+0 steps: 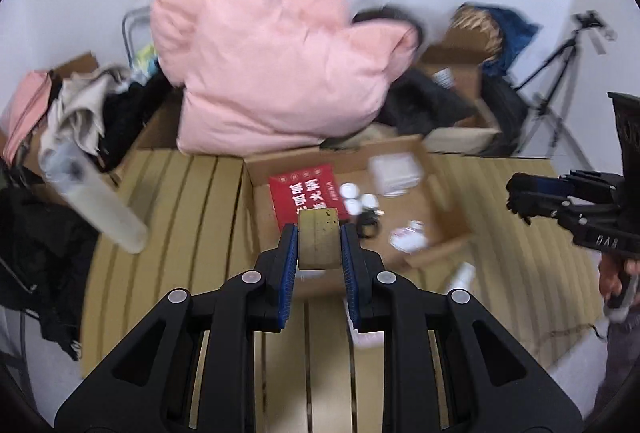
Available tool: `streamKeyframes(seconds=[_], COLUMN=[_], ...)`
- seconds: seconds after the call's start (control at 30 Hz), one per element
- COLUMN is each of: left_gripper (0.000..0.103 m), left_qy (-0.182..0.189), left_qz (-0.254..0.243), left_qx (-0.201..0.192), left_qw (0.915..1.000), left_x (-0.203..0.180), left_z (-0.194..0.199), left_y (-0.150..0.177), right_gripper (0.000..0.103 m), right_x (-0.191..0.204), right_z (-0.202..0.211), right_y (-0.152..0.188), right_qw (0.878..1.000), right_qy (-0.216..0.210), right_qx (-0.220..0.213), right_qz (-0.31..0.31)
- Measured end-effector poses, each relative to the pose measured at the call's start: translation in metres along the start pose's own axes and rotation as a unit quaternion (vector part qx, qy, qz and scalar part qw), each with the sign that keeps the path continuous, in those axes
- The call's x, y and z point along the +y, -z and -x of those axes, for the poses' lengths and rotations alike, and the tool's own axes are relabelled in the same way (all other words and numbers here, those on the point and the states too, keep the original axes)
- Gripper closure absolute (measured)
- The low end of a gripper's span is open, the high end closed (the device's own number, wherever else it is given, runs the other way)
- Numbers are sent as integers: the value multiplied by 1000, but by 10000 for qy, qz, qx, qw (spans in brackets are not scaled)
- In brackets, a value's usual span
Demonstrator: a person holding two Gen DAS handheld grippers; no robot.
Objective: Organize objects
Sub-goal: 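Carry the yellow block and black cloth into the tray with both tools and release, then withdraw both tools from the tray toward the white spray bottle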
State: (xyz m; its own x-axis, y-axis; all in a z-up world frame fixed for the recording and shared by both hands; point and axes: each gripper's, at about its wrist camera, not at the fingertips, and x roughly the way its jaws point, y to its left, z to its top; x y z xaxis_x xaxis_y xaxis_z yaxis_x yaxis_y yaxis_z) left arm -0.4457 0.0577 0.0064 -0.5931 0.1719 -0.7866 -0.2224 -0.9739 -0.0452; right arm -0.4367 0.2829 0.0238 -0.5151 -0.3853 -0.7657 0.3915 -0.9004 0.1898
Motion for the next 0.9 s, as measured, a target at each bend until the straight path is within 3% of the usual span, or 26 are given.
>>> streamKeyframes(seconds=[0.1,0.17,0.27,0.33,0.37,0.4,0.43,0.47,0.67,0.73,0.9], left_gripper=[85,85,84,77,62,49,47,47,43,40,30], left_qy=[63,168,476,530,537,559,565,580,480,457,149], left_qz=[157,97,-227,-471,-479,-465,-439,-441,-316,-237,-394], left_qx=[585,947,1239,1323,1255,1179,1091,1000,663,518,47], left_qw=[9981,9953,9909,9887,9895,9904,9915,9923,9961,9973,9991], left_x=[-1,-5,-15,-21,-19,-18,-15,-13,1,4,5], left_z=[-90,-129,-159,-167,-168,-169,-165,-160,-113,-87,8], left_y=[4,16,30,35,35,32,31,30,15,14,36], right_gripper=[66,66,66,64,57,48,16,2,0,0,0], right_x=[-29,-39,-44,-46,-47,-49,-50,-52,-49,-42,-4], right_z=[-88,-141,-184,-201,-206,-207,-205,-201,-153,-138,-55], right_y=[-10,-10,-6,-6,-7,-6,-7,-9,-19,-21,-4], right_qw=[9987,9969,9942,9923,9920,9922,9927,9932,9955,9959,9978], right_qy=[50,230,542,782,861,878,858,827,650,588,522], right_qx=[406,622,798,870,862,830,792,739,386,344,49], right_qz=[-308,-420,-477,-395,-333,-296,-313,-356,-567,-594,-414])
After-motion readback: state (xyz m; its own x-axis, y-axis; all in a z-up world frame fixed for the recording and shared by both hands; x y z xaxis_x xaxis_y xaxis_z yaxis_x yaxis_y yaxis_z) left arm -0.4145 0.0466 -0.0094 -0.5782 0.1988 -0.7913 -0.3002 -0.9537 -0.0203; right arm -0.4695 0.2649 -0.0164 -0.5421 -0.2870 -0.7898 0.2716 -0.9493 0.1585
